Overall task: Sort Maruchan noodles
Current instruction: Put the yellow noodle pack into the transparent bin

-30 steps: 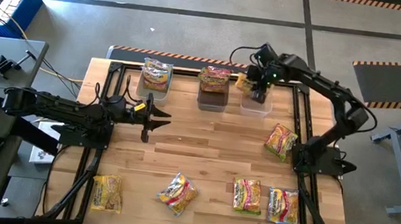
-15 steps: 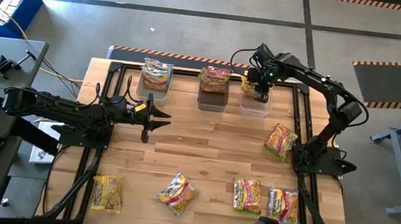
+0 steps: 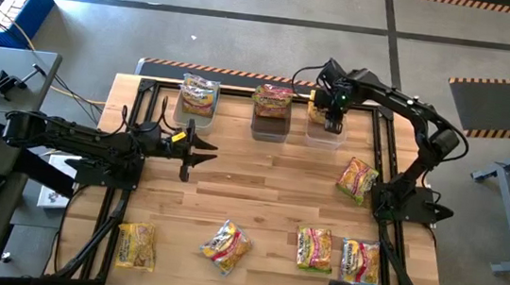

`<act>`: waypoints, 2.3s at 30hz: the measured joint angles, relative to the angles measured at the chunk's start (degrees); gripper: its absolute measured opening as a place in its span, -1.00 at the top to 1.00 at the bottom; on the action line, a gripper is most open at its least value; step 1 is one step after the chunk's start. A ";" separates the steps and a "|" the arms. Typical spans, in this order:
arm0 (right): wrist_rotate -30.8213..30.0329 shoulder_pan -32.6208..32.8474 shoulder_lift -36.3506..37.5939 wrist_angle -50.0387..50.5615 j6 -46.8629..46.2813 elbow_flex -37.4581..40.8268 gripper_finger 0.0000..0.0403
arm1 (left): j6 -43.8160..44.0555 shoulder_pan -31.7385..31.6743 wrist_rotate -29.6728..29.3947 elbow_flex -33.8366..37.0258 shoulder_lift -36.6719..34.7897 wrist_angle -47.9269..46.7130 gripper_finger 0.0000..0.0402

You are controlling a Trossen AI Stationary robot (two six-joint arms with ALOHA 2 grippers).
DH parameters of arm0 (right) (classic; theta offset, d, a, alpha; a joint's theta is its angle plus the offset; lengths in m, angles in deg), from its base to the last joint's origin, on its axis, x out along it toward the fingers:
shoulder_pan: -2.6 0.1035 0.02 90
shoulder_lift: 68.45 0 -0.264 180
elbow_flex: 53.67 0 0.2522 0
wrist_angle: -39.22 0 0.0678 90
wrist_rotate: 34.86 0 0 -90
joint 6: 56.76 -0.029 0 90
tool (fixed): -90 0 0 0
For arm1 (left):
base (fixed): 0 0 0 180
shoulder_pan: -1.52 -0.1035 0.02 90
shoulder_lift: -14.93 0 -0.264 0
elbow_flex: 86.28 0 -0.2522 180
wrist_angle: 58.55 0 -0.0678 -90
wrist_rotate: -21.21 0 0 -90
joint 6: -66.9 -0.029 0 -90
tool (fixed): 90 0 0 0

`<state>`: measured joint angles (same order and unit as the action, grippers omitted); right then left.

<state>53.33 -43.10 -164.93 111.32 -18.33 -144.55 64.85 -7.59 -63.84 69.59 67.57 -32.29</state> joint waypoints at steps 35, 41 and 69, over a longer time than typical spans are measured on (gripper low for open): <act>-1.68 0.09 0.18 -9.39 -3.09 8.66 0.05 | -0.08 0.00 -0.49 0.02 0.00 -1.18 0.51; -5.51 0.12 0.27 -9.31 -3.50 8.66 -0.02 | 0.34 0.00 -0.46 0.02 0.00 -1.18 0.51; 2.58 0.23 12.37 -3.44 -13.20 8.61 0.38 | 0.49 0.00 -0.44 0.02 0.00 -1.19 0.51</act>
<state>55.91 -42.87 -152.56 107.88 -31.53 -135.94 65.34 -7.59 -64.28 69.61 67.57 -33.48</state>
